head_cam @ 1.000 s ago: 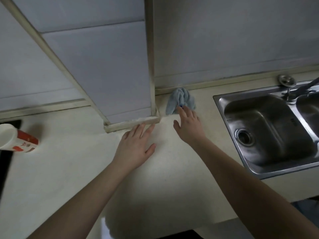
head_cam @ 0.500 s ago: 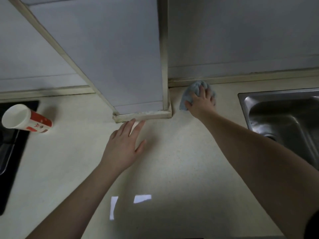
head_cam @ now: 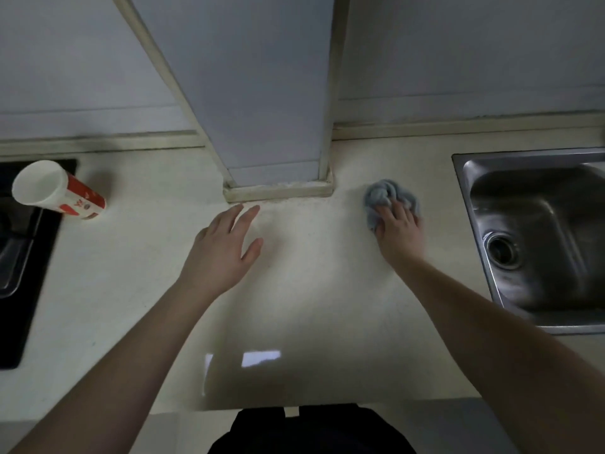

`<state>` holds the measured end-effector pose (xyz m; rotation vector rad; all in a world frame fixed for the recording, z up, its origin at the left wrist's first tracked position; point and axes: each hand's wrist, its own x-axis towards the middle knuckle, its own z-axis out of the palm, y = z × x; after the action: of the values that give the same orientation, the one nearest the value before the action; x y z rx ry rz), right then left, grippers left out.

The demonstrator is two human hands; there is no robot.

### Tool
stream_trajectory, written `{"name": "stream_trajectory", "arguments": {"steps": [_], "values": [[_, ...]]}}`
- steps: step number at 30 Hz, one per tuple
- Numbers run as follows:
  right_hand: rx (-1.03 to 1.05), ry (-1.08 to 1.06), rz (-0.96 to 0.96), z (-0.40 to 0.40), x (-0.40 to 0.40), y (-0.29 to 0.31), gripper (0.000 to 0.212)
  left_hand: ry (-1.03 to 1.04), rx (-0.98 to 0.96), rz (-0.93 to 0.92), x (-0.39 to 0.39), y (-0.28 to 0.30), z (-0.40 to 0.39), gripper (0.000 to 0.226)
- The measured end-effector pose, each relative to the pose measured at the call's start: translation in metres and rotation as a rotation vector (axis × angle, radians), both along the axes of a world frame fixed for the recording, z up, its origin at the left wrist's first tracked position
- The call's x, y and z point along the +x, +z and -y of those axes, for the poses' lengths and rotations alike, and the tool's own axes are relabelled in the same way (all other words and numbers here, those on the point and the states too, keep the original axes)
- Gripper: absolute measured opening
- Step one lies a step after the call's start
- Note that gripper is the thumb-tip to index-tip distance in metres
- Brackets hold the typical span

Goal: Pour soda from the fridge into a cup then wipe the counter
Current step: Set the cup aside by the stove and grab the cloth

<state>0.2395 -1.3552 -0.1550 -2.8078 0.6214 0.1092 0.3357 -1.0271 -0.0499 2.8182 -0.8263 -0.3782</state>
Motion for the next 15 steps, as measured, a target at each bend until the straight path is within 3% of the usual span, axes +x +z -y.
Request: {"name": "stream_trajectory", "arguments": {"steps": [8,15], "values": [[0.081,-0.061,0.007,-0.074,-0.001,0.009,0.049,0.01,-0.064,-0.096,-0.012,0.004,-0.06,0.057],[0.135,0.154,-0.094,-0.196,0.049,0.022,0.067,0.068,-0.122,-0.121,-0.01,0.019,-0.115,0.055]]}}
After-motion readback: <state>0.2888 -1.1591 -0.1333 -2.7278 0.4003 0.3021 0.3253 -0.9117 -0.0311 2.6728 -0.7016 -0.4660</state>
